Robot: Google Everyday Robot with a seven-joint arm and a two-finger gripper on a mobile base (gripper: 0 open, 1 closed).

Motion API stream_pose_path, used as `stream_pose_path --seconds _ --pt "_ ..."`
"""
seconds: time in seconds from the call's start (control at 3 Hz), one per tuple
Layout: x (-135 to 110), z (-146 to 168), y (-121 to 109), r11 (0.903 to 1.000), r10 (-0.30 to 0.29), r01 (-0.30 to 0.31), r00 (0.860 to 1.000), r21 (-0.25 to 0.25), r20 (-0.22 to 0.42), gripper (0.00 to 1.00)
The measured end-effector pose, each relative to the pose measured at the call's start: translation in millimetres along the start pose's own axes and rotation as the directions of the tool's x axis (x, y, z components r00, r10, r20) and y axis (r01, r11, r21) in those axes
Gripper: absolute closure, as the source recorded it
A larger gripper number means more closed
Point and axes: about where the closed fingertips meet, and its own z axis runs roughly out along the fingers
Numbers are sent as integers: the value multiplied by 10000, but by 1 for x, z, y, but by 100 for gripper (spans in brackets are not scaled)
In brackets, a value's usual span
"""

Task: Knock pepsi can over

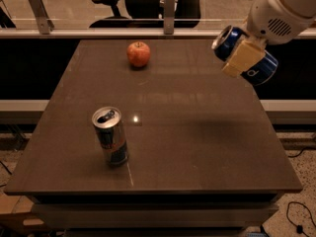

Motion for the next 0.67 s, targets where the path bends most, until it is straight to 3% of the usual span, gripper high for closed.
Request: stream_pose_path --seconds 0.67 --pt "36 -9 -6 9985 542 -520 9890 194 -1377 100"
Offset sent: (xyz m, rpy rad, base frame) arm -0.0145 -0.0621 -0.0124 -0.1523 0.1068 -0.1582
